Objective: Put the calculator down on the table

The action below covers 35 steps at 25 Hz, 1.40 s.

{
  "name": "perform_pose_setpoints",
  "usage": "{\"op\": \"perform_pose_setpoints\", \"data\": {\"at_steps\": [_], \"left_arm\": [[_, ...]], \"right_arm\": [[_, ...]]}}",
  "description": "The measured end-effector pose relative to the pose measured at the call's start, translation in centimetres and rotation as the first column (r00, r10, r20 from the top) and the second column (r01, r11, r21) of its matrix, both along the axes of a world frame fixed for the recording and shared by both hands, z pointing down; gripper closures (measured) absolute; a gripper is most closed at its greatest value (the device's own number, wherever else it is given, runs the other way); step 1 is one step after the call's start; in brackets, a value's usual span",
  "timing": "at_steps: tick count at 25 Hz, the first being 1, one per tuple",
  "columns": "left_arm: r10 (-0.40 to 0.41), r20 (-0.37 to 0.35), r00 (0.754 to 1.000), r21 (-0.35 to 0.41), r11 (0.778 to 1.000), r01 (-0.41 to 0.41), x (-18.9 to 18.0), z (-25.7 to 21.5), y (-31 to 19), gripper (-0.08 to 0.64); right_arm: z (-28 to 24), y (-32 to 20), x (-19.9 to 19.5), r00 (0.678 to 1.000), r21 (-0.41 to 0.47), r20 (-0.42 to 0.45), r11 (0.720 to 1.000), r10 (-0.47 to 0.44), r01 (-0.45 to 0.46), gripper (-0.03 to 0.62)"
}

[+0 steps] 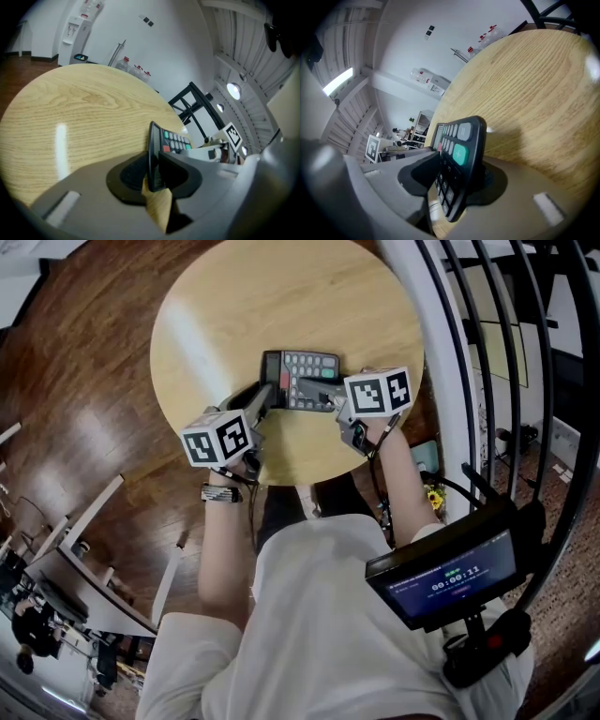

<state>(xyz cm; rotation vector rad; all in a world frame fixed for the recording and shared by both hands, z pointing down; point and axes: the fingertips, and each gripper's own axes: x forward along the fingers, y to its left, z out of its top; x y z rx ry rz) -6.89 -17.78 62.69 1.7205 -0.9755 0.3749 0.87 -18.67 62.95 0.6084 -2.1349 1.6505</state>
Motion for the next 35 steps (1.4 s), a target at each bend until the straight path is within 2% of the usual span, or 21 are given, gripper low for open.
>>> {"op": "perform_pose_setpoints", "data": {"at_steps": [15,29,35], "left_arm": [[0.0,0.041,0.999,0.014,1.0,-0.001,-1.1,0.0,0.0,0.474],[0.019,0.091,0.996,0.037,0.999,-0.023,-1.4,-0.5,-0.4,0.485],[0.021,0.106,0.994,0.041,0.999,-0.026,-1.5,-0.5,-0.5,0.485]], "right_arm": [[0.3,0.2,0.8,1.0,-0.01,-0.004,1.0,0.016,-0.016,0.425],[0.5,0.3,2.8,0.998,0.011,-0.048,0.999,0.04,-0.04,0.425],[0.3,0.3,2.5,0.998,0.022,-0.046,0.999,0.034,-0.033,0.399]]}}
